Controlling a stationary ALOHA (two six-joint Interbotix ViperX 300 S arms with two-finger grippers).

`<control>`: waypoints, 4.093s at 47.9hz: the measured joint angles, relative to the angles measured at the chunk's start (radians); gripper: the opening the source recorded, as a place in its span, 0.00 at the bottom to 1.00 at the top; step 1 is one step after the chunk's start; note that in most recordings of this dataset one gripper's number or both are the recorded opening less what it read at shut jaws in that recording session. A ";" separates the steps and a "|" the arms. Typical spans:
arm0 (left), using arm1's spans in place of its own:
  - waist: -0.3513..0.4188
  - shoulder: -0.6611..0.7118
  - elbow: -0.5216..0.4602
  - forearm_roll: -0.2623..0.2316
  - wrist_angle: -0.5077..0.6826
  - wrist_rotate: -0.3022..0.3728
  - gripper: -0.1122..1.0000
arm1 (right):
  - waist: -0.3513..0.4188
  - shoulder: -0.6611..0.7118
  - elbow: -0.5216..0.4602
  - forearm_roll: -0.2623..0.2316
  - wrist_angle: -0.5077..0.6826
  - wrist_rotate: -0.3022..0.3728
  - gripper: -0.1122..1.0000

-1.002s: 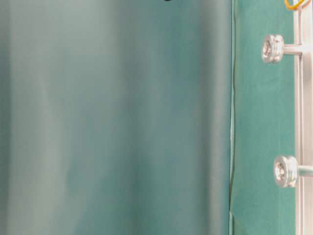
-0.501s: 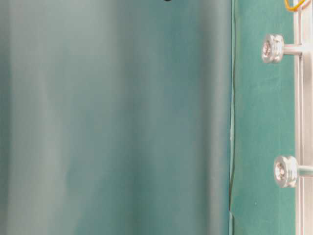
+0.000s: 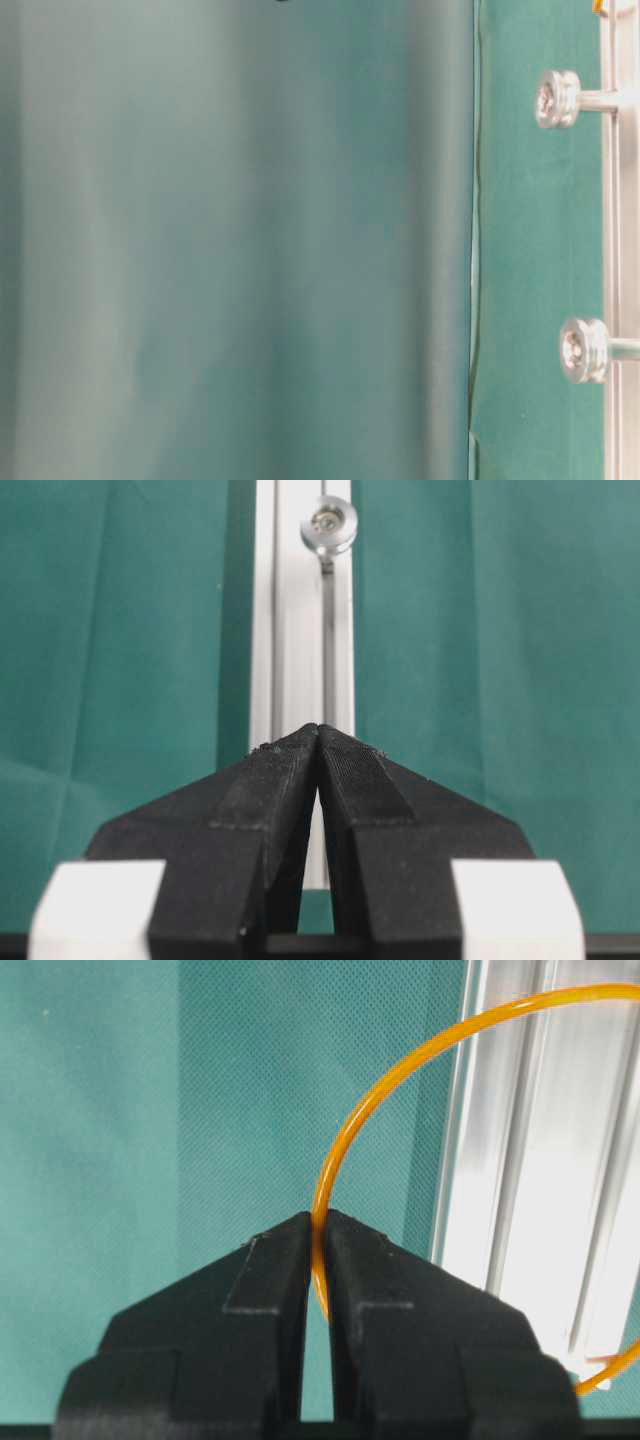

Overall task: Hook the rubber onto the shaft.
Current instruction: 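Lift the band with the right gripper and pull it leftward along the rail, then carry the band leftward past the right pulley, holding it raised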

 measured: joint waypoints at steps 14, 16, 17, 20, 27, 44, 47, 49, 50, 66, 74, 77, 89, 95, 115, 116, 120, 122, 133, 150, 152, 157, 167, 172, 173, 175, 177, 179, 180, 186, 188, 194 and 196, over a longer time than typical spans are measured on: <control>0.002 -0.002 0.000 0.000 -0.002 0.000 0.12 | 0.000 -0.083 -0.041 -0.023 0.107 -0.003 0.16; 0.002 0.000 0.000 0.000 -0.002 0.000 0.12 | 0.000 -0.091 -0.049 -0.031 0.126 -0.002 0.16; 0.002 0.000 0.000 0.000 -0.002 0.000 0.12 | 0.000 -0.094 -0.054 -0.034 0.133 -0.003 0.16; 0.002 -0.002 0.000 0.000 0.000 0.000 0.12 | 0.000 -0.106 -0.067 -0.046 0.163 -0.002 0.16; 0.002 0.000 0.000 0.000 -0.002 0.000 0.12 | 0.000 -0.120 -0.098 -0.074 0.216 -0.003 0.16; 0.002 0.000 0.000 0.000 -0.002 0.000 0.12 | -0.008 -0.132 -0.150 -0.092 0.296 -0.002 0.16; 0.002 0.000 0.000 0.000 -0.002 0.000 0.12 | -0.008 -0.133 -0.153 -0.092 0.301 -0.002 0.16; 0.002 0.000 0.000 0.000 -0.002 0.000 0.12 | -0.008 -0.133 -0.156 -0.092 0.302 -0.002 0.16; 0.002 0.000 0.000 0.000 -0.002 0.000 0.12 | -0.008 -0.133 -0.156 -0.092 0.302 -0.003 0.16; 0.002 0.000 0.000 0.000 -0.002 0.002 0.12 | -0.009 -0.132 -0.161 -0.092 0.305 -0.002 0.16; 0.002 0.000 0.000 0.000 -0.002 0.002 0.12 | -0.009 -0.133 -0.166 -0.097 0.305 -0.003 0.16; 0.000 0.000 0.000 0.000 -0.002 0.002 0.12 | -0.009 -0.133 -0.169 -0.103 0.305 -0.002 0.16; 0.000 0.000 0.002 0.000 -0.002 0.002 0.12 | -0.009 -0.130 -0.192 -0.121 0.305 -0.003 0.16; 0.002 0.000 0.002 0.000 -0.002 0.002 0.12 | -0.009 -0.112 -0.202 -0.123 0.305 -0.003 0.16; 0.002 0.000 0.000 0.000 -0.002 0.002 0.12 | -0.012 0.009 -0.291 -0.138 0.272 -0.003 0.16; 0.002 0.000 0.000 0.000 -0.002 0.002 0.12 | -0.014 0.015 -0.298 -0.140 0.270 -0.003 0.16; 0.000 0.000 0.000 0.000 -0.002 0.002 0.12 | -0.017 0.044 -0.324 -0.149 0.259 -0.003 0.16; 0.002 0.000 0.000 0.000 -0.002 0.002 0.12 | -0.018 0.058 -0.337 -0.152 0.256 -0.003 0.16; 0.002 0.000 0.000 0.000 -0.002 0.002 0.12 | -0.029 0.120 -0.402 -0.156 0.253 -0.003 0.16; 0.002 0.000 0.002 0.000 -0.002 0.002 0.12 | -0.032 0.169 -0.443 -0.158 0.233 -0.003 0.16; 0.000 0.000 0.000 0.000 -0.002 0.002 0.12 | -0.034 0.170 -0.443 -0.158 0.230 -0.003 0.16; 0.002 0.000 0.000 0.000 -0.002 0.002 0.12 | -0.032 0.173 -0.445 -0.158 0.229 -0.003 0.16; 0.000 0.000 0.000 0.000 -0.002 0.002 0.12 | -0.034 0.173 -0.443 -0.156 0.229 -0.003 0.16; 0.002 0.000 0.000 0.000 -0.002 0.002 0.12 | -0.034 0.173 -0.443 -0.156 0.227 -0.003 0.16; 0.000 0.000 0.000 0.000 -0.002 0.002 0.12 | -0.034 0.173 -0.443 -0.158 0.227 -0.003 0.16; 0.000 0.000 0.000 0.000 0.000 0.002 0.12 | -0.034 0.173 -0.443 -0.158 0.227 -0.003 0.16; 0.002 0.000 0.000 0.000 -0.002 0.002 0.12 | -0.034 0.173 -0.443 -0.156 0.227 -0.003 0.16; 0.002 0.000 0.000 0.000 -0.002 0.002 0.12 | -0.034 0.173 -0.443 -0.156 0.224 -0.002 0.16; 0.000 0.000 0.000 0.000 -0.002 0.002 0.12 | -0.034 0.173 -0.443 -0.156 0.221 -0.003 0.16; 0.000 0.000 0.000 0.000 -0.002 0.002 0.12 | -0.034 0.178 -0.442 -0.156 0.207 -0.003 0.16; 0.000 0.000 0.000 0.000 -0.002 0.002 0.12 | -0.034 0.181 -0.440 -0.158 0.199 -0.002 0.16; 0.002 0.000 0.000 0.000 -0.002 0.002 0.12 | -0.034 0.192 -0.433 -0.156 0.183 -0.003 0.16; 0.002 0.000 0.000 0.000 -0.002 0.002 0.12 | -0.034 0.195 -0.428 -0.158 0.179 -0.003 0.16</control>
